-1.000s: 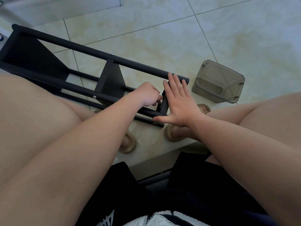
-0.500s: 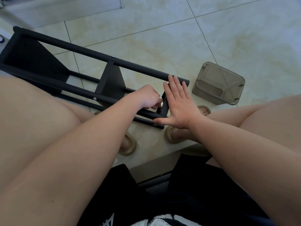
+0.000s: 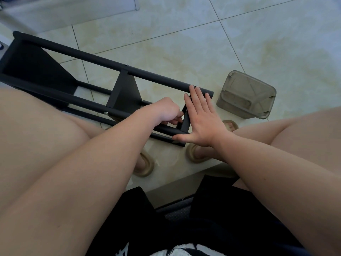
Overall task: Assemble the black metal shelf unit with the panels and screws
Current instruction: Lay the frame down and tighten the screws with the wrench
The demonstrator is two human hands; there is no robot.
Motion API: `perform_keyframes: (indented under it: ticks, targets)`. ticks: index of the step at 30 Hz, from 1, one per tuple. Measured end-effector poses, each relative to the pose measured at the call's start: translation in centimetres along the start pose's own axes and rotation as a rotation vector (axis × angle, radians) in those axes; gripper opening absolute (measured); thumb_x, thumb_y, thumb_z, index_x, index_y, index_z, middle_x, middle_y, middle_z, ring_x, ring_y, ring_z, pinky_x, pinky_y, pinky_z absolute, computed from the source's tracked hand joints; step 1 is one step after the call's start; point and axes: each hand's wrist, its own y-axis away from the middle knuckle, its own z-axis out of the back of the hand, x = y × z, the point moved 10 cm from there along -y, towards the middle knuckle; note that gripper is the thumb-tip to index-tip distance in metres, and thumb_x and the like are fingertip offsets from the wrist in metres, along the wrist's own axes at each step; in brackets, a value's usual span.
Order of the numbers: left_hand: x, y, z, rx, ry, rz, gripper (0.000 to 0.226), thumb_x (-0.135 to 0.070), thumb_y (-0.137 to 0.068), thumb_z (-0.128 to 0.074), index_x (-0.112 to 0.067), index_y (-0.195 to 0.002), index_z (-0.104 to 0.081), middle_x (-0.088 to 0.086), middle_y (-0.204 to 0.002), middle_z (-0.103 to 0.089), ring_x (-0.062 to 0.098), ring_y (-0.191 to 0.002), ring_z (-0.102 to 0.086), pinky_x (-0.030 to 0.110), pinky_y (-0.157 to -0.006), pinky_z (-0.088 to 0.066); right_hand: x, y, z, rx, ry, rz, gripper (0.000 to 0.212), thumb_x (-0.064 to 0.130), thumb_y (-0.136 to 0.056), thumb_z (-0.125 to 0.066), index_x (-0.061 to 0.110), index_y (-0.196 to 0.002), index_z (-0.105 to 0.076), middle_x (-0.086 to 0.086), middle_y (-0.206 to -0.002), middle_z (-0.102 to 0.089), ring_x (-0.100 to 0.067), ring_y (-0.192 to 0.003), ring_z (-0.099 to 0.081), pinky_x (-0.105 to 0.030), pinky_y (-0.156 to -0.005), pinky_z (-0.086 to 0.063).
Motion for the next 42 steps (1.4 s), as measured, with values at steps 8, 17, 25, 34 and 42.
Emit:
perform_keyframes:
  ticks: [8, 17, 25, 34, 42]
  targets:
    - [0.09, -0.02, -0.05, 0.009, -0.003, 0.022, 0.022, -0.015, -0.099, -0.053, -0.004, -0.109, -0.069, -0.009, -0.072, -0.070, 0.008, -0.067, -0.062, 0.025, -0.066, -0.047, 0.10, 0.05, 0.03, -0.011, -0.002, 0.001, 0.137, 0.096, -0.067, -0.033, 0.001, -0.160, -0.002, -0.018, -0.167, 0.015, -0.030, -0.155, 0.019, -0.046, -0.125, 0.013]
    - [0.24, 0.07, -0.01, 0.028, -0.001, 0.027, 0.015, -0.015, -0.099, -0.051, -0.012, -0.093, -0.065, -0.014, -0.060, -0.071, 0.008, -0.072, -0.064, 0.026, -0.070, -0.047, 0.10, 0.02, -0.09, -0.001, -0.004, -0.001, 0.137, 0.096, -0.067, -0.034, 0.002, -0.160, -0.002, -0.018, -0.167, 0.016, -0.029, -0.154, 0.019, -0.047, -0.125, 0.011]
    - [0.12, 0.68, 0.08, 0.074, -0.077, 0.010, 0.018, -0.013, -0.100, -0.046, -0.016, -0.095, -0.063, -0.016, -0.061, -0.070, 0.006, -0.077, -0.063, 0.025, -0.070, -0.046, 0.12, 0.08, 0.02, 0.003, -0.007, 0.001, 0.137, 0.097, -0.066, -0.031, 0.001, -0.160, -0.002, -0.018, -0.167, 0.016, -0.030, -0.154, 0.019, -0.046, -0.125, 0.013]
    - [-0.37, 0.91, 0.14, 0.097, -0.257, -0.092, 0.023, -0.006, -0.096, -0.047, -0.010, -0.097, -0.069, -0.007, -0.079, -0.072, 0.017, -0.086, -0.060, 0.029, -0.075, -0.048, 0.15, 0.08, 0.06, -0.002, -0.016, 0.004, 0.136, 0.096, -0.067, -0.032, 0.002, -0.161, -0.002, -0.017, -0.167, 0.016, -0.029, -0.154, 0.019, -0.043, -0.123, 0.017]
    - [0.14, 0.74, 0.36, 0.105, -0.375, -0.126, 0.022, -0.010, -0.094, -0.054, -0.021, -0.082, -0.069, 0.002, -0.098, -0.077, 0.023, -0.100, -0.066, 0.036, -0.091, -0.049, 0.14, 0.08, 0.08, 0.005, -0.010, 0.001, 0.137, 0.097, -0.066, -0.030, 0.002, -0.161, -0.001, -0.017, -0.167, 0.017, -0.029, -0.154, 0.020, -0.045, -0.124, 0.015]
